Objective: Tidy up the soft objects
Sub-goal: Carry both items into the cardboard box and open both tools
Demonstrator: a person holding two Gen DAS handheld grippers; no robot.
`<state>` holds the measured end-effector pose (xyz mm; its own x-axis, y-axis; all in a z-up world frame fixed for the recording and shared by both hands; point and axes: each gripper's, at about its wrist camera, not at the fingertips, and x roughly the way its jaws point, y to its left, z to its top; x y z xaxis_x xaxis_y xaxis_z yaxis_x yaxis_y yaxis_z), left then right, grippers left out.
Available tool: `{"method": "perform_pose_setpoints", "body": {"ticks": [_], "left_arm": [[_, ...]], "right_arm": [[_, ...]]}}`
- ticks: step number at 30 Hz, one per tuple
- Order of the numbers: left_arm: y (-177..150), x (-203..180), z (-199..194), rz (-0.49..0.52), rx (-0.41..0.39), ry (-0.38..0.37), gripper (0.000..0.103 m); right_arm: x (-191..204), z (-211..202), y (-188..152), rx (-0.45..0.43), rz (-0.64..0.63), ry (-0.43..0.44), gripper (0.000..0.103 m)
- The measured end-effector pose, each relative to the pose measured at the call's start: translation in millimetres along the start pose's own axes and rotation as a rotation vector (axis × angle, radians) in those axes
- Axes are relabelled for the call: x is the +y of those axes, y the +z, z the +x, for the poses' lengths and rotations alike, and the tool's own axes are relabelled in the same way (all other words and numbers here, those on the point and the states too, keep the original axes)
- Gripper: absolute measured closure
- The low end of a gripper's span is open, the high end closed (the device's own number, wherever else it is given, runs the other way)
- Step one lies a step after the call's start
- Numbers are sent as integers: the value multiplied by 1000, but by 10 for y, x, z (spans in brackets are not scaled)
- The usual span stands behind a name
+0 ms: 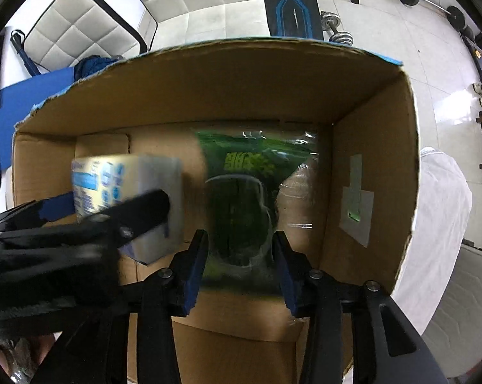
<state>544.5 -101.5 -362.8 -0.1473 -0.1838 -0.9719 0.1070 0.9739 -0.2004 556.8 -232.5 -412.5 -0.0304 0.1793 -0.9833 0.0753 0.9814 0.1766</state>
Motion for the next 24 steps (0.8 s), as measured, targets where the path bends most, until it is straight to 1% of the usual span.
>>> {"method": "perform_pose_setpoints", "body": {"ticks": [1,2,4,6,8,9,11,13,16,17,18,19,20,22,23,24], "left_arm": [[-19,-8,7,8,-2,20,7],[-63,-24,-4,20,-13,33,7],[-124,-28,-50,21,-25,33,7],[-200,-15,-107,15,-43,30,6],[-249,-37,-161,32,-56,46,0],[-272,-53,-203,32,-65,55,0],[-296,-67,-299,37,-88,43,0],[-306,-65,-393,40,-111,40,0],[-407,-49,-545,47,-151,42,0],[-427,-48,-591,58,-168,31,0],[-475,-37,-644,57,-182,29,0],[-556,-19,-712,56,-202,30,0],[-542,63,-719,56,-215,32,0],[-727,110,-836,60,-256,44,0],[-742,166,-852,60,-276,56,0],[-828,190,-906,61,-299,67,0]], "right_arm": [[15,-4,-14,-4,-5,-4,51],[42,-6,-32,-2,-13,-8,49],[103,-33,-70,-10,-17,-14,42],[145,-75,-126,-16,-30,-27,36],[185,-126,-164,-29,-31,-46,33],[200,-133,-140,-29,-31,-50,32],[212,-165,-166,-29,-26,-57,29],[240,-219,-210,-40,-28,-75,17],[217,-358,-334,-54,-9,-58,14],[212,-405,-372,-64,-1,-60,12],[214,-453,-419,-77,2,-63,4],[212,-482,-453,-84,1,-68,0],[220,-520,-509,-98,2,-76,0],[221,-568,-596,-111,12,-81,0],[230,-591,-671,-115,16,-78,0],[245,-615,-751,-121,17,-78,0]]}}
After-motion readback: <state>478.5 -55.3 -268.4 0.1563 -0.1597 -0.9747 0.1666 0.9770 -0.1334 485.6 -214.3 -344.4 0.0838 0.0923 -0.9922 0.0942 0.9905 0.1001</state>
